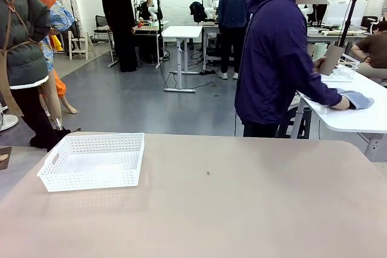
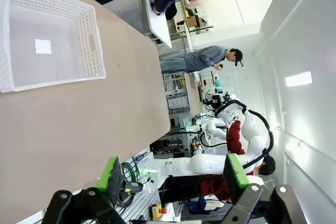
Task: Clean and organize the cups into the basket.
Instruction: Pick up the Organizing basket and move it to the center of the table, then pick up the Reusable plastic cup from the right side of the table and place it inside the Organizing basket.
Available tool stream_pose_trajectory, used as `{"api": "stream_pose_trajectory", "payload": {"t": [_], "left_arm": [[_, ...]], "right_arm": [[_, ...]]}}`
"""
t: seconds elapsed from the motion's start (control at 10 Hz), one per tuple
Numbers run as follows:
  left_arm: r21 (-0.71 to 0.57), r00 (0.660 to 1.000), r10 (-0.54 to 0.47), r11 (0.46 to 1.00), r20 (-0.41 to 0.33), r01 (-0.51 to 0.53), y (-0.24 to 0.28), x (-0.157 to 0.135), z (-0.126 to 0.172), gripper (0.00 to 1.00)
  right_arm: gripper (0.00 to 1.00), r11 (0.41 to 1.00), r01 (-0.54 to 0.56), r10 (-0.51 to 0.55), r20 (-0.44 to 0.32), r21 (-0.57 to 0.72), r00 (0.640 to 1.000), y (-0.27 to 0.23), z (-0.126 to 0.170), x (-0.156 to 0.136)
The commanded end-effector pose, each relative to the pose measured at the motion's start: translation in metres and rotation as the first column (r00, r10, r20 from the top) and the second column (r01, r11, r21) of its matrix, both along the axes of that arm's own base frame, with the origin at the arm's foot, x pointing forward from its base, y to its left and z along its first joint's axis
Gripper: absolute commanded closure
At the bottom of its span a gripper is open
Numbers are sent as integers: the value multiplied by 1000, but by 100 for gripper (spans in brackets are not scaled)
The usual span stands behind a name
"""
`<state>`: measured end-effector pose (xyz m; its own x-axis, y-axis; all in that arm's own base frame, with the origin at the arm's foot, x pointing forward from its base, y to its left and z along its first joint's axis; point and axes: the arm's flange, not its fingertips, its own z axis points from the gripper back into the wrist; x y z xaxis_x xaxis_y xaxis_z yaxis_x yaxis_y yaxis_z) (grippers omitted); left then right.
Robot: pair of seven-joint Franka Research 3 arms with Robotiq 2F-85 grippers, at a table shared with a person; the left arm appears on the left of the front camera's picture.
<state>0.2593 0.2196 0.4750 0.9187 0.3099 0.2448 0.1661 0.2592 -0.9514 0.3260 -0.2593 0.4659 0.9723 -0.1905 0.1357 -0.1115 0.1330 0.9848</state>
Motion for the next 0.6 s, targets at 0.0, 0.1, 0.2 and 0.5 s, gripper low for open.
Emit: {"api": "stream_pose_trajectory", "payload": {"t": [0.0, 0.1, 0.2, 0.5], "left_arm": [[-19, 1000, 3, 1000, 14, -3, 2, -2, 1, 0], [-19, 1000, 3, 1000, 14, -3, 2, -2, 1, 0], [-19, 1000, 3, 1000, 14, -3, 2, -2, 1, 0], [-19, 1000, 3, 1000, 14, -3, 2, -2, 1, 0]], "right_arm": [[0, 1000, -3, 3, 10, 16, 1000, 0, 1, -1], [0, 1000, -3, 3, 10, 16, 1000, 0, 1, -1], [0, 1000, -3, 3, 10, 16, 1000, 0, 1, -1], [0, 1000, -3, 3, 10, 16, 1000, 0, 1, -1]]}}
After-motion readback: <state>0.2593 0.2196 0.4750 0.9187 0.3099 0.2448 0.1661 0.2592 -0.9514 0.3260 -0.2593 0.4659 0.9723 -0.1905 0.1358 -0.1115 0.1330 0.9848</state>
